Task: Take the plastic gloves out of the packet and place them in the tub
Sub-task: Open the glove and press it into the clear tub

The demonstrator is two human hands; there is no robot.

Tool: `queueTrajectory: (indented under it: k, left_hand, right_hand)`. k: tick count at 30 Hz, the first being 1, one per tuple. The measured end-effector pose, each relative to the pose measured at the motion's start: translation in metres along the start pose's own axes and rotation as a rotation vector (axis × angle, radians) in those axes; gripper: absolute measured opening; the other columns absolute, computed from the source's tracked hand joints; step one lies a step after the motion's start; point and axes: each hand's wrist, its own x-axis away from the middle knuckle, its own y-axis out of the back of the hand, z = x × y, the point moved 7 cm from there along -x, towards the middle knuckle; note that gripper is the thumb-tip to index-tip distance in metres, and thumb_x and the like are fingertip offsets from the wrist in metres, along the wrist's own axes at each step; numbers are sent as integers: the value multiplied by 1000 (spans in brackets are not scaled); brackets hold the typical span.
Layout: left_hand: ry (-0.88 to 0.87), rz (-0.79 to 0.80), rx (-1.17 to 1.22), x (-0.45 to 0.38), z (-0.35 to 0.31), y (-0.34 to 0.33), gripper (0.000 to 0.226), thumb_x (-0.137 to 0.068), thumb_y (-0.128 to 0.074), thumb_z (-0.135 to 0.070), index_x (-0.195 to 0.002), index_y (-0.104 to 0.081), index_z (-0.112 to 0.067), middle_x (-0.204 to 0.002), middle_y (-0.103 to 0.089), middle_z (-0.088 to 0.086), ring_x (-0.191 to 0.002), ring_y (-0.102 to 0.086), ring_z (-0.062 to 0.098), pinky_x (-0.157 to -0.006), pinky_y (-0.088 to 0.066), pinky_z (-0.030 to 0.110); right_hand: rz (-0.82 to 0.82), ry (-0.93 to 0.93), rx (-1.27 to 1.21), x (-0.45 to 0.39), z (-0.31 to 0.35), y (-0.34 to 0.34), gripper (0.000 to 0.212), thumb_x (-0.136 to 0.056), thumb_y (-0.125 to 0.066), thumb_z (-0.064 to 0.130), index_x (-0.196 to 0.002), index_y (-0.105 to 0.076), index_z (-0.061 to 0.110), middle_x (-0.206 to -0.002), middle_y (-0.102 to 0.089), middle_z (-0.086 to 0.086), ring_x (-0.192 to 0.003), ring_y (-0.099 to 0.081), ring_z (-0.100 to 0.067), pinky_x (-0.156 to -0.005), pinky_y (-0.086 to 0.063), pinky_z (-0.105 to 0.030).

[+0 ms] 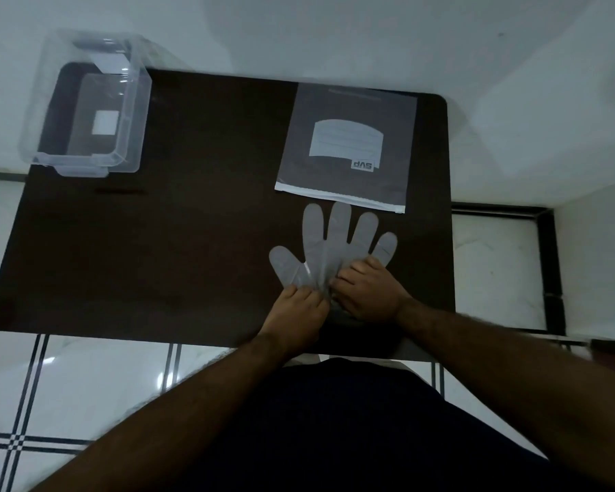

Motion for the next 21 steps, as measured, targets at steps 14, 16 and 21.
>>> queueTrajectory:
  k: [14,16,21]
  left_hand:
    - [434,-365,468,77,45,7,29,-99,-54,-25,-110,-78,-13,-88,-74,3,-77,-68,25,-71,-55,39]
    - [556,-398,547,85,55,5,24,-99,-60,-21,-112,-79,-13,-95,-76,3,-85,-71,25,-76,-55,35]
    - [810,-400,671,94,76,-8,18,-100,-67,-15,-113,-80,-15,-111,-79,3,-102,-72,23,-85,-45,25]
  right_hand:
    - [-207,48,3,-3,18,13,33,-106,-50,43,-108,-71,19,-105,-72,-4,-97,-62,-24,-91,-43,-44]
    - [-189,1,-98,-11,30,18,30,-105,-53,47,-104,-69,21,-102,-69,-1,-95,-59,-21,-91,-43,-42]
    - [-69,-85,-187,-42,63,13,40,-100,-53,61,-91,-65,24,-94,-66,2,-89,-58,-17,-87,-46,-40]
